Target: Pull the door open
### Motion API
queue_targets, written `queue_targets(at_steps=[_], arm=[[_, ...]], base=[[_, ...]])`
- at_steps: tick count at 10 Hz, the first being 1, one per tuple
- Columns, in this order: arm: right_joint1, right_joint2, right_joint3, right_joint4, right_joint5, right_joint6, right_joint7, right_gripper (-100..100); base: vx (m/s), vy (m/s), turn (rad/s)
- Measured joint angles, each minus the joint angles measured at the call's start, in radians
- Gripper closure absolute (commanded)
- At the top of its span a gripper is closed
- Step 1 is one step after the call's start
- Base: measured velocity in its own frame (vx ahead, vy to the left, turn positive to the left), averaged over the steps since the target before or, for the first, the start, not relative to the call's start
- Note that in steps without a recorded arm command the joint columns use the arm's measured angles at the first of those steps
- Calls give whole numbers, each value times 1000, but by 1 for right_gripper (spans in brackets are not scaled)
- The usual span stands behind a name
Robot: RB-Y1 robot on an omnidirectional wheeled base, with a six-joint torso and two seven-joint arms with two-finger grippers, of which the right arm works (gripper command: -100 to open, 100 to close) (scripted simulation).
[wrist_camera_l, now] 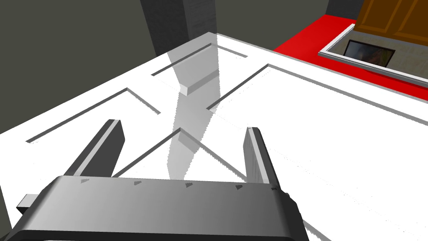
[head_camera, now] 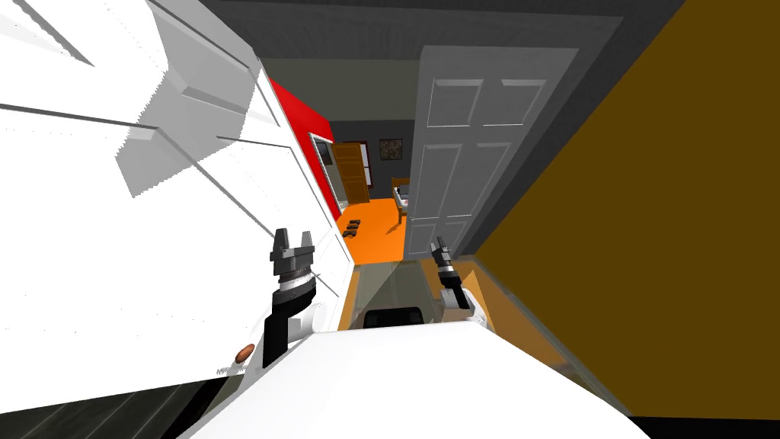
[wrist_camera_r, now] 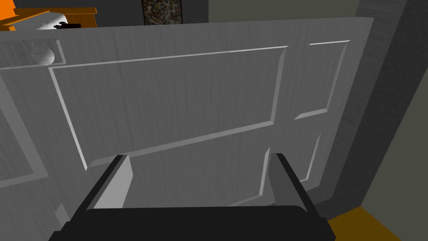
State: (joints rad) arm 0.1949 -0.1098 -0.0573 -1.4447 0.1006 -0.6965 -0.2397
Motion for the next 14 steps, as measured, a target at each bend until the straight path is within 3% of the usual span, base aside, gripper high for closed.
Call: queue_targets(at_steps=[14], arm=[[-146, -32, -56, 389, 71, -76, -35, -100]], base=[[96, 8, -3]])
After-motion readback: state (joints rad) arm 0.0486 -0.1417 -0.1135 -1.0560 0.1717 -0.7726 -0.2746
